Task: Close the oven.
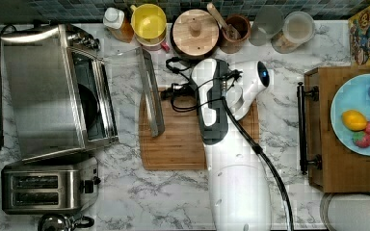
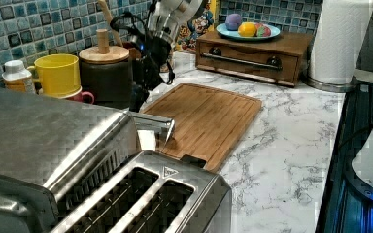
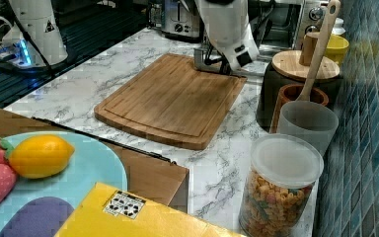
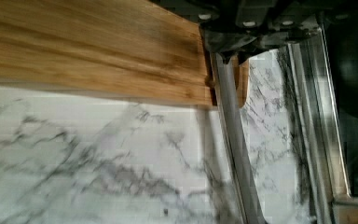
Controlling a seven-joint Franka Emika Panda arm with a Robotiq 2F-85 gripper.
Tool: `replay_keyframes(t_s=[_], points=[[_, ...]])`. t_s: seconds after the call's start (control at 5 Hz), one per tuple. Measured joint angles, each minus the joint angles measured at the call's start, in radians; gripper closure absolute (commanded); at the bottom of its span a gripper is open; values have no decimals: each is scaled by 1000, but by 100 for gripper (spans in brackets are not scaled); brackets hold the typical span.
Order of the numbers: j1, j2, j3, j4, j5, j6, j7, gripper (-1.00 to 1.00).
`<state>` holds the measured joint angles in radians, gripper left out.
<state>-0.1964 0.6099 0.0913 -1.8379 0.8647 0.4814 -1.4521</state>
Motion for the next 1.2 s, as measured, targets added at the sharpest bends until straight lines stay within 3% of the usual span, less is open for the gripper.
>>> replay_keyframes(t_s=[0.6,1.2], points=[[-43,40,41,15,17,-28,0,100],[-44,77,71,38,65,-46,0,100]])
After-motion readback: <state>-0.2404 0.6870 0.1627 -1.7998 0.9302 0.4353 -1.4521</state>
